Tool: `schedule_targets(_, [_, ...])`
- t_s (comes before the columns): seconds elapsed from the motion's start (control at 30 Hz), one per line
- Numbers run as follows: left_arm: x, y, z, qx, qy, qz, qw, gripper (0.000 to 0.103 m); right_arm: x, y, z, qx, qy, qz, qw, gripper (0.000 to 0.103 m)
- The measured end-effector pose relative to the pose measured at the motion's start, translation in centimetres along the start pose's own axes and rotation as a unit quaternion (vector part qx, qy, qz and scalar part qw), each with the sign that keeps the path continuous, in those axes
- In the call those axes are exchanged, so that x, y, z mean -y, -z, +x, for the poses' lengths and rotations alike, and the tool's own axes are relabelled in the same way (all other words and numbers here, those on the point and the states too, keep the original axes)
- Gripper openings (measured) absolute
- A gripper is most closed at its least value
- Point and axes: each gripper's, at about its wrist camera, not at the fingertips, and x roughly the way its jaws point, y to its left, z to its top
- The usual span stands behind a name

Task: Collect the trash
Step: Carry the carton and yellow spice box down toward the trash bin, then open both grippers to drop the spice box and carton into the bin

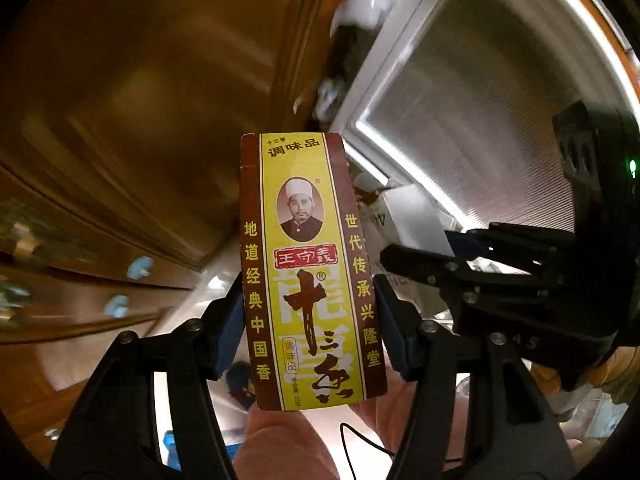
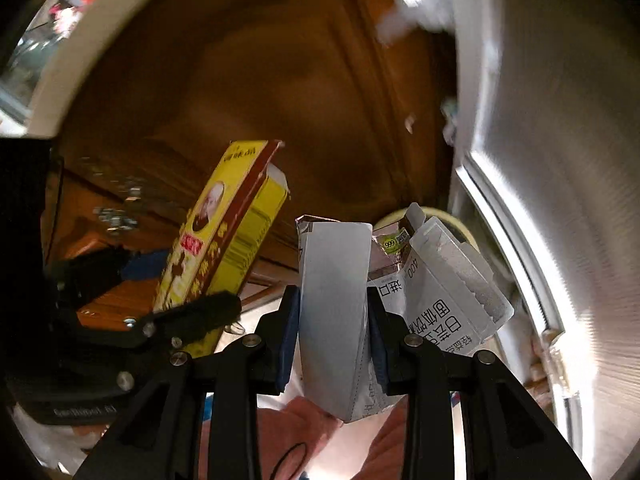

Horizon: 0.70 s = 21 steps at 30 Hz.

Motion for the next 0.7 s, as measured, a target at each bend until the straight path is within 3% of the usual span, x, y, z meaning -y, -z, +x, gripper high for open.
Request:
schedule_targets(0.27, [-0.1,-0.3,7.7,-0.025,-0.002,0.008,0.9996,0.056,5.7,0.9,7.2,-0.009,0.011,0.04,0.999,0.032])
schedule_targets(0.6, [-0.9,-2.8,11.7,-0.022,0.006,0.016,0.9996,0.058,9.6,-0.4,12.0,0.006,0.006,0.036,0.999,0.035])
schedule_targets(0.67, [-1.1,-3.2,11.9,-0.023,0.004,0.014,0.9996,0.065,10.0,-0.6,12.0,0.014,0.002,0.039,0.999,0.038])
schedule_targets(0.7, [-1.2,-3.3,12.0,-0.024,0.003,0.013,0.9996,0.073,10.3,-0.8,12.1,0.016,0.003,0.04,0.999,0.04])
